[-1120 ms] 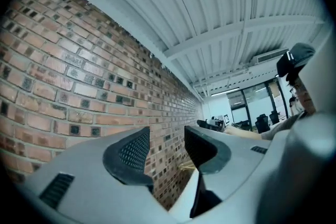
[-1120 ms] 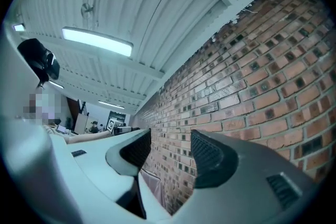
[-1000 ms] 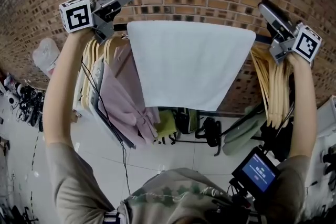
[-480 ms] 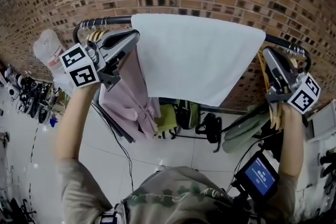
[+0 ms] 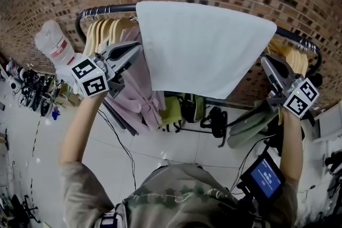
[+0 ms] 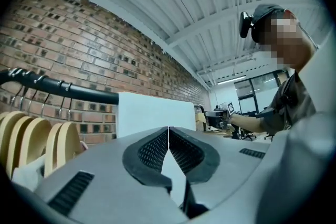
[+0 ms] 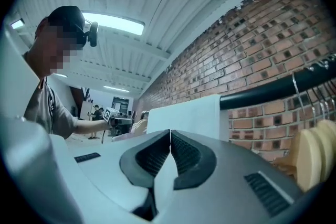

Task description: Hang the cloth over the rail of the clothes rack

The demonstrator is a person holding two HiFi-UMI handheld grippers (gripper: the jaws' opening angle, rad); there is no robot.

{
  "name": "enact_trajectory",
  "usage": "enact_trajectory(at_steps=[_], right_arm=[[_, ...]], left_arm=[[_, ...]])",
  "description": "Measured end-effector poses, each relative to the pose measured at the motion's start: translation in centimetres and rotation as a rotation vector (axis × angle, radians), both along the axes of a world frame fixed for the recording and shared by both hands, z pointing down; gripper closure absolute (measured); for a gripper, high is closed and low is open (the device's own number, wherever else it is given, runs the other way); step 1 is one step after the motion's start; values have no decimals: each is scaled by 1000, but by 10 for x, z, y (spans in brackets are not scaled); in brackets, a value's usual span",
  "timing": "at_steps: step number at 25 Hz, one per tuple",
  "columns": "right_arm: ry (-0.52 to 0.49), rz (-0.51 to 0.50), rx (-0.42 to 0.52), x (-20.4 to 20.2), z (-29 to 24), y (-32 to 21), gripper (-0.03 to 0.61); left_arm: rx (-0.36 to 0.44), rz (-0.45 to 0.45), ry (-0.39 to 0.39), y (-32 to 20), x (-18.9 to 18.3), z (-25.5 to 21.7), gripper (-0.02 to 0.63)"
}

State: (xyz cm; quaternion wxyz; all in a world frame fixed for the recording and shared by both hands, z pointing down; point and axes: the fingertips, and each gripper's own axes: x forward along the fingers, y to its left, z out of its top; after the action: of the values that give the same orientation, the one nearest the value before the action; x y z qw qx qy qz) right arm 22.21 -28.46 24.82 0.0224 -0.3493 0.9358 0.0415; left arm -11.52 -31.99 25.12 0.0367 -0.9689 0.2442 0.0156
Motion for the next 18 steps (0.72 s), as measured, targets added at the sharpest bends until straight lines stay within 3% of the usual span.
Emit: enact_trajectory(at_steps=[5,8,10,13,16,18], right_arm=[[0,36,-42,1,25,-18,571],[-28,58,-60,7,33,-28,569],[-35,102,-71,17,35,-33,518],[-22,159,-83,28,40,-43,506],[-11,166,-112,31,50,-58,452],[-15,167,-122,34,55,-63,449]], left_arm=[[-78,-53,20,-31,-13,21,602],[-117,-57,31,-47,-14,30,514],[-114,-50,1,-51,-9,33,460],[-104,-67,-37,-60,-10,37,457],[-113,-99,-57,-77,-17,46,457],[-124,-115,-75,-83,-18,54,457]])
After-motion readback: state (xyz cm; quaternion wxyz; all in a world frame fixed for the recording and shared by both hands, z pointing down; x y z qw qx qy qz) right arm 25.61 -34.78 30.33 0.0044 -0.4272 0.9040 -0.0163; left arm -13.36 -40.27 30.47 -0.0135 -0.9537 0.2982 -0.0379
